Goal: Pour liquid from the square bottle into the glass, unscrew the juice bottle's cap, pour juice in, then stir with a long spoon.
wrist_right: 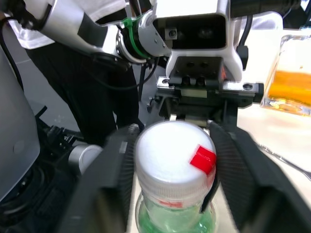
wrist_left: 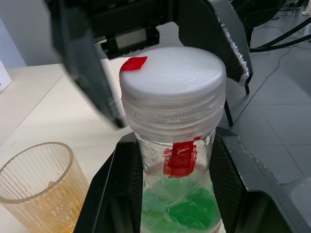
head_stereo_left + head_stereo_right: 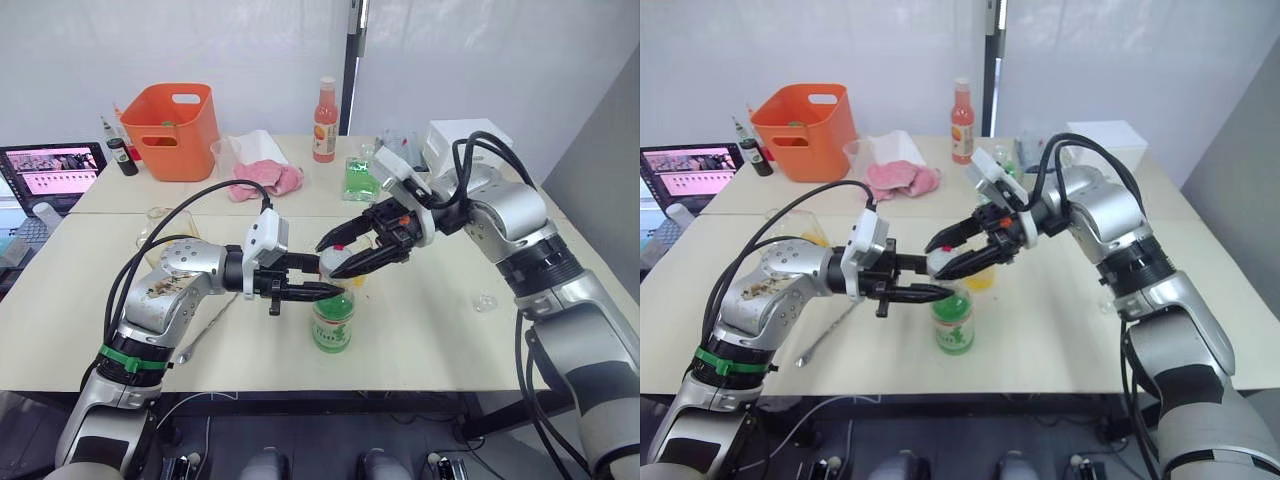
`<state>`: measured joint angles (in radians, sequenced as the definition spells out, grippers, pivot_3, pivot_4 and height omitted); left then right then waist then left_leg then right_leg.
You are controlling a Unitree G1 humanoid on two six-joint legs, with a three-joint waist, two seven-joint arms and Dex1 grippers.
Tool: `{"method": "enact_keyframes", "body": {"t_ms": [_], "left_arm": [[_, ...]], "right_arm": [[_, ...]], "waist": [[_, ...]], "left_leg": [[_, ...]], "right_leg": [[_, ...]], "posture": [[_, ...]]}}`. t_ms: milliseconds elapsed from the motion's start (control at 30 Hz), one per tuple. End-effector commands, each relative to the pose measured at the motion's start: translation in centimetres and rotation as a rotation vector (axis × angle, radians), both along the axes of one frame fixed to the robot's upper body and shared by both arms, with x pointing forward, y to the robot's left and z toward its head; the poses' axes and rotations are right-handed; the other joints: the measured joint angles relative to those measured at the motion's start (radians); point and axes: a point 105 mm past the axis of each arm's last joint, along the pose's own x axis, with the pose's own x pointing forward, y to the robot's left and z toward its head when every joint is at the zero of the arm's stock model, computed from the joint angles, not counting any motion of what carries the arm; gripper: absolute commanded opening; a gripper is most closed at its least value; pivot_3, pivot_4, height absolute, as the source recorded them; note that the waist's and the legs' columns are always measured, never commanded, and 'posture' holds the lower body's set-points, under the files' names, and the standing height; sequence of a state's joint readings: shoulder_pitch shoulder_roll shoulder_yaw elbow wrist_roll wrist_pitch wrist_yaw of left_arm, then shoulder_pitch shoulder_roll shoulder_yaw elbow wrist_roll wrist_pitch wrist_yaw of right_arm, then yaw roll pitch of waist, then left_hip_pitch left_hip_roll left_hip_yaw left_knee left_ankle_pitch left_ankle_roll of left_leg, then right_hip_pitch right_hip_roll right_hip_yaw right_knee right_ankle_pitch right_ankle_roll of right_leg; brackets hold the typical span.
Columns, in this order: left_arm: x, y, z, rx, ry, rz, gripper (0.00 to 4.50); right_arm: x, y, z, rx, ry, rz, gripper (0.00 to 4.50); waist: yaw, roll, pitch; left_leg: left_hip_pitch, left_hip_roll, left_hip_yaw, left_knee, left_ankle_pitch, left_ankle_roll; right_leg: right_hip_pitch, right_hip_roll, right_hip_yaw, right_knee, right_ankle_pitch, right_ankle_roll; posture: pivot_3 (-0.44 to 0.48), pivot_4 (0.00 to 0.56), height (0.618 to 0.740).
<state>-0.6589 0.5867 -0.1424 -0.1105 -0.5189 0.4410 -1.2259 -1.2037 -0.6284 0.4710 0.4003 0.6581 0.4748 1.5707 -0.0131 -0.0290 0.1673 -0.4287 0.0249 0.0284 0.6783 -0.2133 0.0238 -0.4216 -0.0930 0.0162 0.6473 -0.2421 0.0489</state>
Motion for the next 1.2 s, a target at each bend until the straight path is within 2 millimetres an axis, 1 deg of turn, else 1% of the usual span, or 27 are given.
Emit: {"method": "enact_keyframes", "body": {"t_ms": [33, 67, 100, 200, 300, 400, 567, 667, 733, 867, 1133, 1200], "left_arm": [[-0.1, 0.3, -1.3, 0.055, 0.029, 0.01, 1.47], [0.0, 0.3, -1.3, 0.056, 0.03, 0.013, 1.47], [0.1, 0.3, -1.3, 0.058, 0.028, 0.021, 1.47], [0.4, 0.4, -1.3, 0.061, 0.02, 0.036, 1.47], [0.5, 0.3, -1.2, 0.055, 0.021, 0.036, 1.47], [0.5, 0.4, -1.2, 0.052, 0.022, 0.039, 1.47], [0.5, 0.4, -1.3, 0.047, 0.024, 0.045, 1.47], [0.6, 0.4, -1.3, 0.047, 0.026, 0.044, 1.47], [0.6, 0.4, -1.3, 0.047, 0.027, 0.042, 1.47], [0.5, 0.3, -1.3, 0.051, 0.029, 0.03, 1.47], [0.5, 0.1, -1.4, 0.05, 0.026, 0.02, 1.47], [0.5, 0.1, -1.3, 0.05, 0.025, 0.019, 1.47]], "right_arm": [[-0.3, -1.0, 1.6, 0.052, -0.028, 0.019, 4.06], [-0.5, -1.3, 1.9, 0.072, -0.042, 0.009, 4.41], [-0.7, -1.7, 2.4, 0.096, -0.057, -0.005, 4.46], [-2.2, -2.9, 3.8, 0.177, -0.084, -0.055, 4.46], [-3.8, -3.9, 4.3, 0.216, -0.121, -0.146, 4.46], [-4.5, -3.8, 3.4, 0.214, -0.172, -0.327, 4.46], [-5.0, -2.4, 1.2, 0.224, -0.188, -0.607, 4.46], [-5.0, -2.0, 0.8, 0.247, -0.195, -0.735, 4.46], [-5.1, -1.7, 1.1, 0.274, -0.182, -0.771, 4.46], [-5.0, -1.4, 0.9, 0.276, -0.163, -0.822, 4.46], [-4.5, -1.6, 0.4, 0.247, -0.148, -0.873, 4.46], [-4.3, -1.6, 0.4, 0.249, -0.145, -0.879, 3.94]], "waist": [[0.0, 0.0, 0.0], [0.0, 0.0, 0.0], [0.001, 0.0, 0.0], [0.005, 0.0, 0.0], [0.008, 0.0, 0.0], [0.006, 0.0, 0.0], [0.002, 0.0, 0.0], [0.003, 0.0, 0.0], [0.003, 0.0, 0.0], [0.002, 0.0, 0.0], [0.001, 0.0, 0.0], [0.001, 0.0, 0.0]], "left_leg": [[0.0, 0.0, 0.0, 0.0, 0.0, 0.0], [0.0, 0.001, 0.0, 0.0, 0.0, 0.0], [0.0, 0.001, 0.0, 0.0, 0.0, 0.0], [-0.001, 0.002, 0.0, 0.0, 0.0, 0.0], [-0.001, 0.003, -0.001, 0.0, 0.0, 0.0], [0.0, 0.004, -0.001, 0.0, 0.0, 0.0], [0.001, 0.005, 0.0, 0.0, 0.0, 0.0], [0.001, 0.004, 0.0, 0.0, 0.0, 0.0], [0.001, 0.004, 0.0, 0.0, 0.0, 0.0], [0.001, 0.004, 0.0, 0.0, 0.0, 0.0], [0.001, 0.004, 0.0, 0.0, 0.0, 0.0], [0.001, 0.004, 0.0, 0.0, 0.0, 0.0]], "right_leg": [[0.0, 0.0, 0.0, 0.0, 0.0, 0.0], [0.0, 0.001, 0.0, 0.0, 0.0, 0.0], [0.0, 0.001, 0.0, 0.0, 0.0, 0.0], [-0.001, 0.001, 0.0, 0.0, 0.0, 0.0], [-0.001, 0.001, 0.0, 0.0, 0.0, 0.0], [0.0, 0.001, 0.0, 0.0, 0.0, -0.001], [0.0, 0.002, 0.001, 0.0, 0.001, -0.002], [0.0, 0.002, 0.001, 0.0, 0.001, -0.002], [0.0, 0.002, 0.001, 0.0, 0.001, -0.002], [0.001, 0.002, 0.001, 0.0, 0.001, -0.002], [0.001, 0.002, 0.001, 0.0, 0.001, -0.002], [0.001, 0.002, 0.001, 0.0, 0.001, -0.002]], "posture": [[0.0, 0.15, 0.715], [0.0, 0.15, 0.715], [0.0, 0.15, 0.715], [0.0, 0.15, 0.715], [0.0, 0.15, 0.715], [0.0, 0.15, 0.715], [0.0, 0.15, 0.715], [0.0, 0.15, 0.715], [0.0, 0.15, 0.715], [0.0, 0.15, 0.715], [0.0, 0.15, 0.715], [0.0, 0.15, 0.715]]}}
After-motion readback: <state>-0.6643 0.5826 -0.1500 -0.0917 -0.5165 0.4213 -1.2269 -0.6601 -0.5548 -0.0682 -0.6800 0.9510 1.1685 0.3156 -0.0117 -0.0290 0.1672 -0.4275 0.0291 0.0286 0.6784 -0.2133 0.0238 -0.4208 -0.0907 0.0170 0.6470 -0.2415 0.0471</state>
